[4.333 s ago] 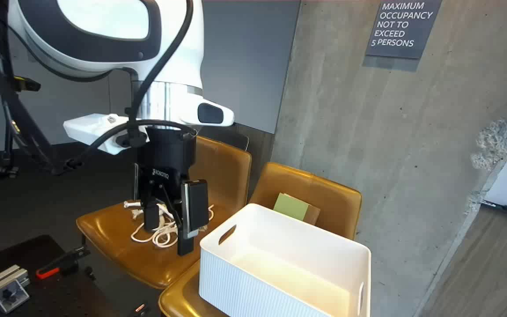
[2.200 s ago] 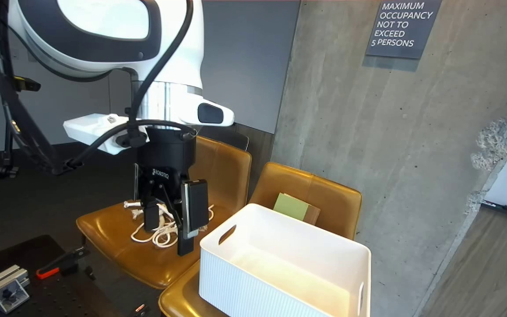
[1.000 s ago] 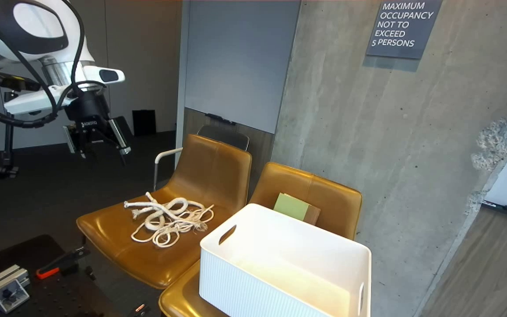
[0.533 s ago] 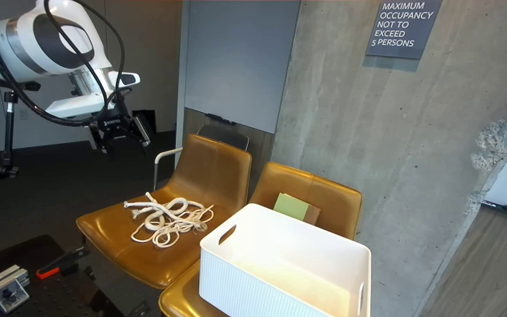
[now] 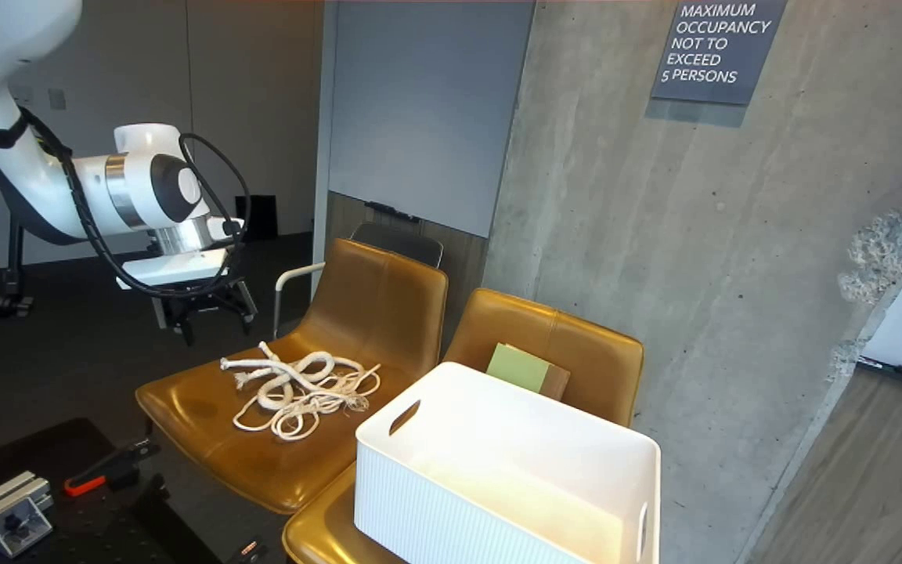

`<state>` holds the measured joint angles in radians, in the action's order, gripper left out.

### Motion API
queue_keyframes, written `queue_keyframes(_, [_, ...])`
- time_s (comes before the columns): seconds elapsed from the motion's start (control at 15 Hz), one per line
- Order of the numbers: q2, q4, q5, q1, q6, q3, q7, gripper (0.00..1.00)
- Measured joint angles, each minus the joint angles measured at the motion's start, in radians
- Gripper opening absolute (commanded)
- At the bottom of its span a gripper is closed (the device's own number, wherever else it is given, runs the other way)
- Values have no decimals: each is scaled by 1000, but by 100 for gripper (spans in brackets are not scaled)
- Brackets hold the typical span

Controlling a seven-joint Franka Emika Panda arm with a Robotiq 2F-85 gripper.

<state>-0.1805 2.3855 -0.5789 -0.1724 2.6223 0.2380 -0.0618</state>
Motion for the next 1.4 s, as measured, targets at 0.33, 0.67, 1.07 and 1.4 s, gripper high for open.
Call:
queue_keyframes(0.33, [-167,-209,-31,-66,-34,-49,56,100])
queue_keyframes(0.67, [-378,-394,-28,-70,-53,-112,130,100])
queue_keyframes(1.07, [-609,-581,-7,-88,-104,-129,155,90])
queue_keyframes(1.4, [-700,-700,22,-99,-171,-150,184,44])
